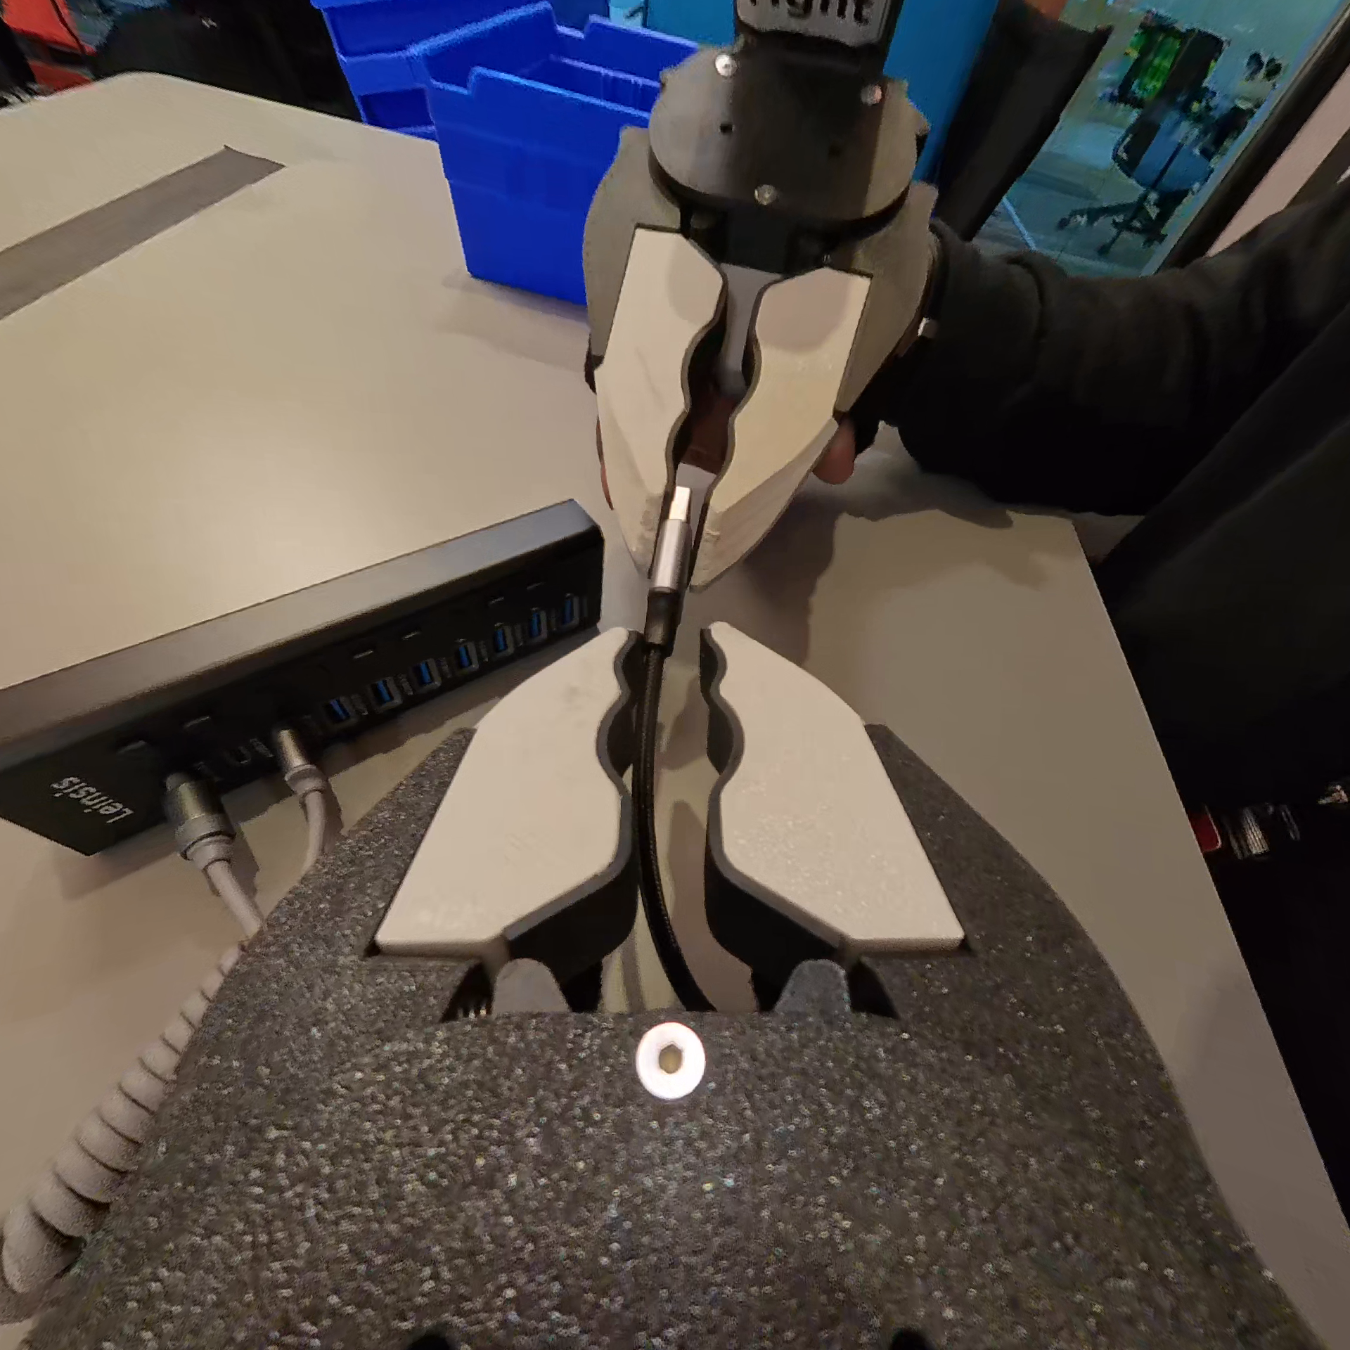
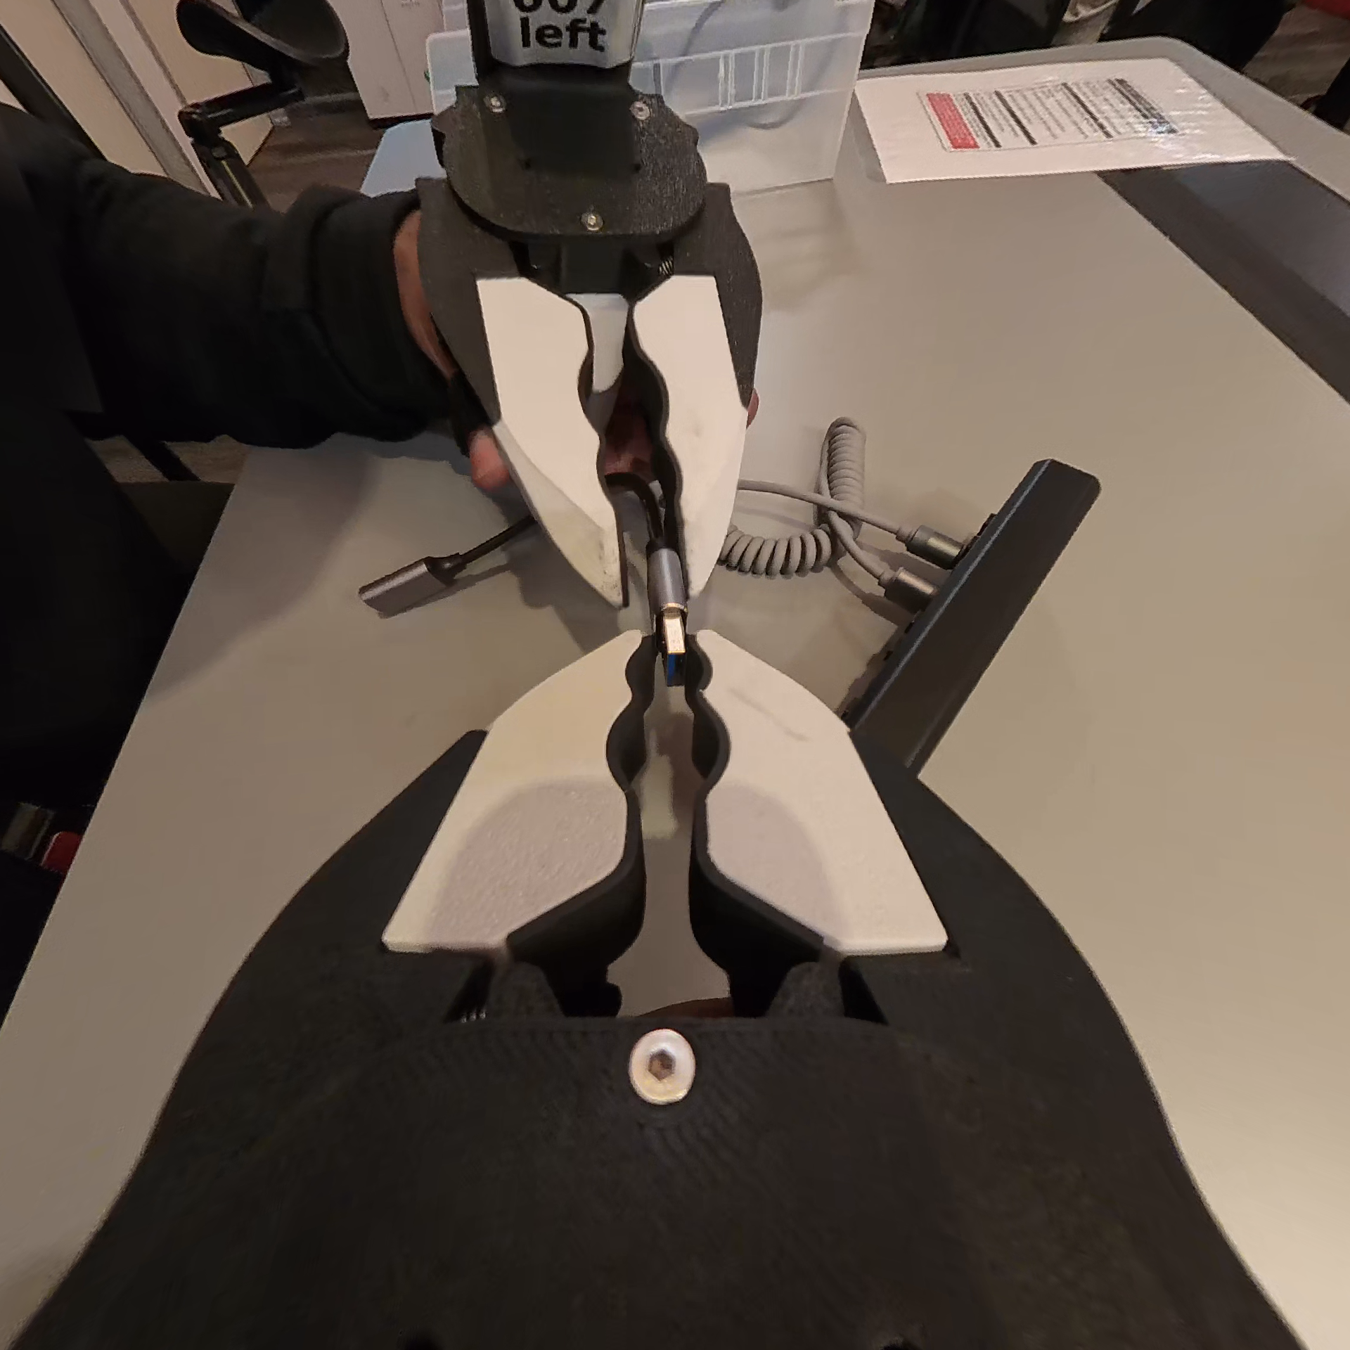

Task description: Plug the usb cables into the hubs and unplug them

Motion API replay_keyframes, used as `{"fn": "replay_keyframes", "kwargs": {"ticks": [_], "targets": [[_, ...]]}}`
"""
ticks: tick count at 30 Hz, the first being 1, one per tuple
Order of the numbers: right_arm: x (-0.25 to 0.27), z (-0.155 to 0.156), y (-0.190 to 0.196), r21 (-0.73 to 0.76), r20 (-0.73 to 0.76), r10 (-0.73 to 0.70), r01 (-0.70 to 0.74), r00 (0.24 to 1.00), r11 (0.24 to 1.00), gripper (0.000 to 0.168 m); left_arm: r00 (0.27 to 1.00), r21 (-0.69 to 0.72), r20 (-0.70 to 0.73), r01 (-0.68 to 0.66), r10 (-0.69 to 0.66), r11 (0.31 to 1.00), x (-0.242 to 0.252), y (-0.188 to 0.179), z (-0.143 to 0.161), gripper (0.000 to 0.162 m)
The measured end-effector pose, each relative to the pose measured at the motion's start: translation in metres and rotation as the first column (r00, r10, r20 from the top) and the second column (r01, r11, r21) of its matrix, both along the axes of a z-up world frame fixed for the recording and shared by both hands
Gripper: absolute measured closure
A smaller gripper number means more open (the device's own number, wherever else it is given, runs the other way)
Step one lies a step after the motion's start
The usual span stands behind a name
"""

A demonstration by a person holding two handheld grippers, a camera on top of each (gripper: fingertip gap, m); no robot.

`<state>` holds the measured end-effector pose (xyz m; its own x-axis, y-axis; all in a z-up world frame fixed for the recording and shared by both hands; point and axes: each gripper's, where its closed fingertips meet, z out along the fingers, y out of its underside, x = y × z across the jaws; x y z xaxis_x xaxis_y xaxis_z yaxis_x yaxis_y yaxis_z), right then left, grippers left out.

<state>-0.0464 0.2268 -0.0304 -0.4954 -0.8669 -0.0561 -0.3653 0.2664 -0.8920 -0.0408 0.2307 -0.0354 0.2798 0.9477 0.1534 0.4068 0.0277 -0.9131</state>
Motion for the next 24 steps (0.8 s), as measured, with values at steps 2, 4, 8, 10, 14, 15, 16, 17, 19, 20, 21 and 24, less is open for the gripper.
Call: {"fn": "replay_keyframes", "kwargs": {"ticks": [2, 4, 8, 10, 14, 15, 16, 17, 19, 20, 21, 24], "targets": [[0.001, -0.002, 0.002, 0.005, -0.012, 0.010, -0.010, 1.000, 1.000, 0.162, 0.999, -0.019, 0.028, 0.016, -0.016, 1.000, 0.001, 0.002, -0.006, 0.148], [0.001, -0.003, 0.003, 0.009, -0.020, 0.014, -0.014, 1.000, 1.000, 0.162, 0.999, -0.042, 0.045, 0.014, -0.012, 0.999, 0.001, 0.002, -0.009, 0.151], [0.002, -0.004, 0.004, 0.016, -0.015, 0.024, -0.024, 1.000, 1.000, 0.162, 0.998, -0.056, 0.063, 0.020, -0.016, 0.998, 0.002, 0.002, -0.011, 0.155], [0.002, -0.004, 0.005, 0.021, -0.012, 0.028, -0.027, 1.000, 0.999, 0.162, 0.997, -0.060, 0.077, 0.029, -0.024, 0.998, 0.003, 0.003, -0.013, 0.156], [0.001, -0.002, 0.008, 0.037, 0.013, 0.040, -0.040, 0.999, 0.999, 0.162, 0.994, -0.086, 0.103, 0.052, -0.043, 0.995, 0.005, 0.005, -0.018, 0.156], [0.000, -0.001, 0.008, 0.040, 0.020, 0.042, -0.043, 0.999, 0.998, 0.162, 0.994, -0.081, 0.100, 0.055, -0.047, 0.995, 0.004, 0.006, -0.018, 0.156], [0.001, -0.002, 0.008, 0.044, 0.024, 0.044, -0.045, 0.999, 0.998, 0.162, 0.994, -0.074, 0.097, 0.057, -0.049, 0.996, 0.003, 0.007, -0.018, 0.157], [0.001, -0.002, 0.008, 0.046, 0.027, 0.046, -0.047, 0.999, 0.998, 0.162, 0.994, -0.071, 0.096, 0.055, -0.048, 0.996, 0.003, 0.007, -0.018, 0.160], [0.001, -0.002, 0.009, 0.043, 0.027, 0.046, -0.047, 0.999, 0.998, 0.162, 0.995, -0.076, 0.092, 0.054, -0.047, 0.996, 0.002, 0.007, -0.018, 0.161], [0.001, -0.001, 0.008, 0.042, 0.029, 0.043, -0.044, 0.999, 0.998, 0.162, 0.995, -0.072, 0.092, 0.051, -0.044, 0.996, 0.002, 0.006, -0.018, 0.162], [0.000, -0.001, 0.007, 0.040, 0.029, 0.034, -0.035, 0.999, 0.999, 0.161, 0.995, -0.061, 0.095, 0.042, -0.036, 0.997, 0.001, 0.006, -0.017, 0.161], [-0.004, 0.000, 0.004, 0.035, 0.021, 0.010, -0.011, 1.000, 0.999, 0.148, 0.992, -0.054, 0.127, -0.008, 0.015, 0.999, 0.001, -0.001, -0.020, 0.161]]}}
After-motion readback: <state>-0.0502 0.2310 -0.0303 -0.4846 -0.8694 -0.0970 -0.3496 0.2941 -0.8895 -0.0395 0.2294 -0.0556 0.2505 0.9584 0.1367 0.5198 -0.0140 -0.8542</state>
